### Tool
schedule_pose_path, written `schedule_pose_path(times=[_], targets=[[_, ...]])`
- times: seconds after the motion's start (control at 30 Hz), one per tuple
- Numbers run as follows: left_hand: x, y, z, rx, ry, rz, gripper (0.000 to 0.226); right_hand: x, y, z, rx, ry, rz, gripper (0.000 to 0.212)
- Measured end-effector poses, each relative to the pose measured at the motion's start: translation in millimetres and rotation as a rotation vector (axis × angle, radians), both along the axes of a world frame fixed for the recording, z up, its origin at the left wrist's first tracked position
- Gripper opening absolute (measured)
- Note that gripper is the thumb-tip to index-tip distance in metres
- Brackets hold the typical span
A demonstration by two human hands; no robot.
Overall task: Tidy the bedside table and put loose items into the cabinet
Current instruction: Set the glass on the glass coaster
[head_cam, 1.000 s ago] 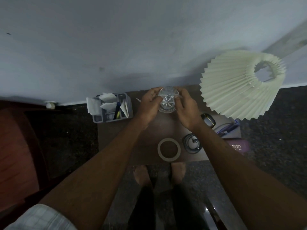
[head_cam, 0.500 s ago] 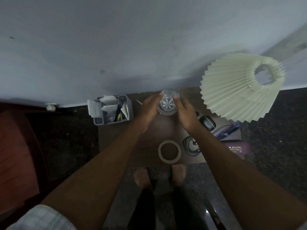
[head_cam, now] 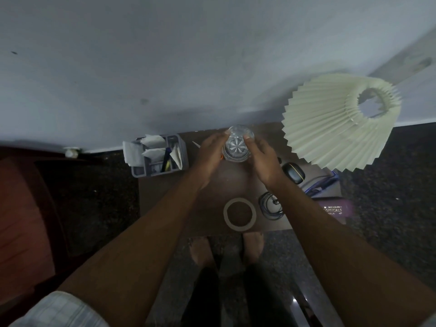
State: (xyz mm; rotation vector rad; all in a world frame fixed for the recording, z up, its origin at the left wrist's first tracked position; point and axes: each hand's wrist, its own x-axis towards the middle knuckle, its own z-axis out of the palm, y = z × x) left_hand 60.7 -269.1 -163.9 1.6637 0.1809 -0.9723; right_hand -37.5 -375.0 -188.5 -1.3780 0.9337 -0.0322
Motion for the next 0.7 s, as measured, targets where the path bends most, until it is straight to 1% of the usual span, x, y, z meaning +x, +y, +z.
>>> schedule_pose_path(times=[0.07,0.13,0.23,0.37,0.5,0.57,0.67,0.7], targets=[[-3.3,1.6,1.1,0.018,-0.015,0.037,0.02,-1.9,0.3,3.0,-0.007,-0.001,-0.012,0.043],[-7.8,4.3,3.8,0.017,-0.009,0.07,0.021,-5.2,2.0,6.5,0.004,-0.017,-0.037,0.036],[-15.2,10.7,9.6,0.024,0.003,0.083,0.026,-11.4,4.6,15.4,0.024,-0.037,-0.089,0.039],[-21.0,22.7,19.7,0.024,0.013,0.117,0.02,-23.7,10.1,28.2,0.058,-0.033,-0.122,0.033],[-32.5,35.4,29.3,0.02,0.005,0.082,0.018,-39.8,17.7,38.3,0.0,-0.047,-0.116,0.027],[-41.7,39.0,33.0,0.034,-0.001,0.063,0.021,-47.0,22.0,40.0,-0.024,-0.035,-0.121,0.023],[-57.7,39.9,36.7,0.026,0.022,0.05,0.026,-56.7,29.1,40.7,-0.034,-0.032,-0.159,0.011],[-63.5,39.6,37.9,0.018,0.031,0.046,0.026,-59.7,31.1,40.9,-0.045,-0.037,-0.175,0.011]])
